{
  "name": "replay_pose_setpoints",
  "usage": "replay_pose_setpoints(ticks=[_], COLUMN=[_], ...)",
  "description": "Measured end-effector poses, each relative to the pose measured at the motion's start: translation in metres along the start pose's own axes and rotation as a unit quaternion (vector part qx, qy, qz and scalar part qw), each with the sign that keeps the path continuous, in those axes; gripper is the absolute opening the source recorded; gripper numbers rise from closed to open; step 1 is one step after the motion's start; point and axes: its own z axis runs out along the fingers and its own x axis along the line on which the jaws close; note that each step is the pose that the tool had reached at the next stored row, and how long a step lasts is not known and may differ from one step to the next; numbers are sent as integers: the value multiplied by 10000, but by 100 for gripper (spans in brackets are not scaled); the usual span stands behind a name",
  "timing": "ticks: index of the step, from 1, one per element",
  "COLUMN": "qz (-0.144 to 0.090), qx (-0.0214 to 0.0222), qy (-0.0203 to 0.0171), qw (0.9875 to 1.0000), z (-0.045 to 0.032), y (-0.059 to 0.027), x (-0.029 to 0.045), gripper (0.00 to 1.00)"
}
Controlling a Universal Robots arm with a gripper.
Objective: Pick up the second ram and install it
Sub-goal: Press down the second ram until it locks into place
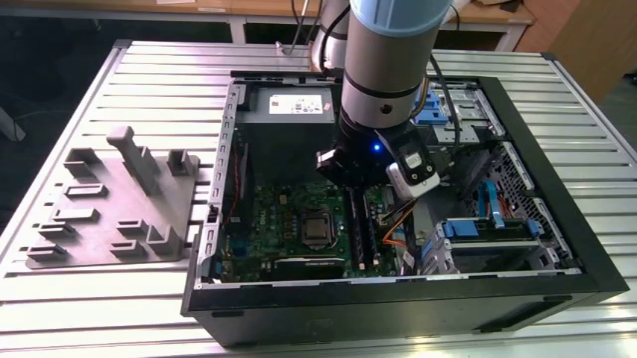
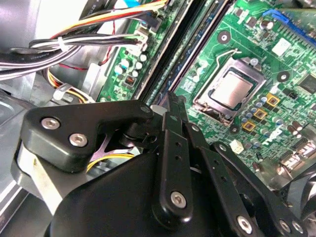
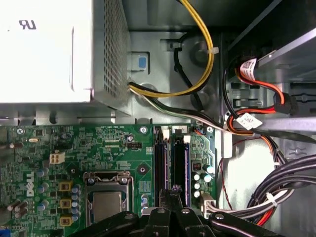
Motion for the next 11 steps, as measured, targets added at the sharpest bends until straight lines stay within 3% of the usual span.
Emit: replay_pose_setpoints(ticks=[11], qz=[1], qx=[1], qy=[0], qw=[10000], z=[-19], y=[3], x=[0], gripper=[10])
